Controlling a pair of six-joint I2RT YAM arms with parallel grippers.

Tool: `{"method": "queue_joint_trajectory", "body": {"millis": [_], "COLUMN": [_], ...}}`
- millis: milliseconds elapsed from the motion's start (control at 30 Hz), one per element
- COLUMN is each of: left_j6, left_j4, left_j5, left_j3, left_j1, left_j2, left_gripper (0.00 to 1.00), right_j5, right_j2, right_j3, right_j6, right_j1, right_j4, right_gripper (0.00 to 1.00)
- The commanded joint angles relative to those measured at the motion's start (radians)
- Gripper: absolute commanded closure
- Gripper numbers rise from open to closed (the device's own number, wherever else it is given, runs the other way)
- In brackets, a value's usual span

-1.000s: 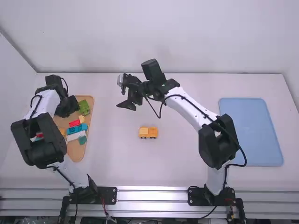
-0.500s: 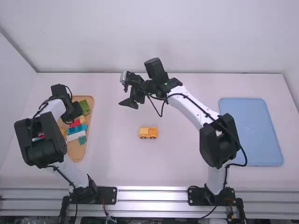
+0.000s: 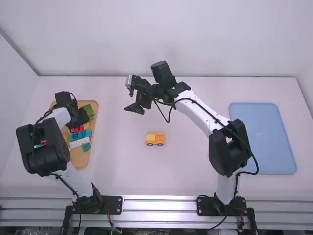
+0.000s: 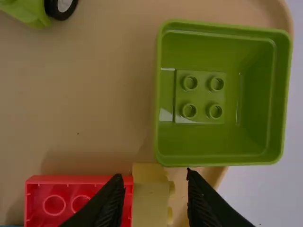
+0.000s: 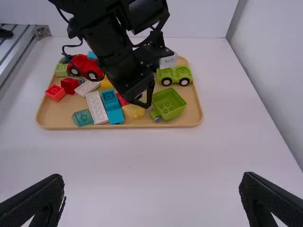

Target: Assemble lego blocks to make yellow taxi

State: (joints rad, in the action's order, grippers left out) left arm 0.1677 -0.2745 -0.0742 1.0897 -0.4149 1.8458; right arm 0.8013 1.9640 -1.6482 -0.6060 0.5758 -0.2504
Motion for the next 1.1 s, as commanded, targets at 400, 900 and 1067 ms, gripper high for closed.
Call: {"method": "queue_joint_trajectory", "body": {"millis": [400, 900, 1067], "left_j6": [-0.027, 0.007, 0.023], "left_j4": [0.104, -0.035, -0.090], "left_j5": [0.014, 0.011, 0.013], "left_j3": [-0.052, -0.006, 0.018], "left_j1": [0.017, 0.023, 0.022], "left_j2": [0.041, 0.060, 0.061], "left_gripper": [0.69, 0.60, 0.62], "right_j5": [0.005, 0.005, 0.005], "right_j2": [0.013, 0.013, 0.013], "right_j3": [-0.034, -0.034, -0.034], "right_j6": [0.004, 0.004, 0.004], "right_j1": [0.000, 0.000, 0.000], "right_j4": [-0.001, -0.001, -0.001], "right_gripper": [0.02, 0.01, 0.02]}}
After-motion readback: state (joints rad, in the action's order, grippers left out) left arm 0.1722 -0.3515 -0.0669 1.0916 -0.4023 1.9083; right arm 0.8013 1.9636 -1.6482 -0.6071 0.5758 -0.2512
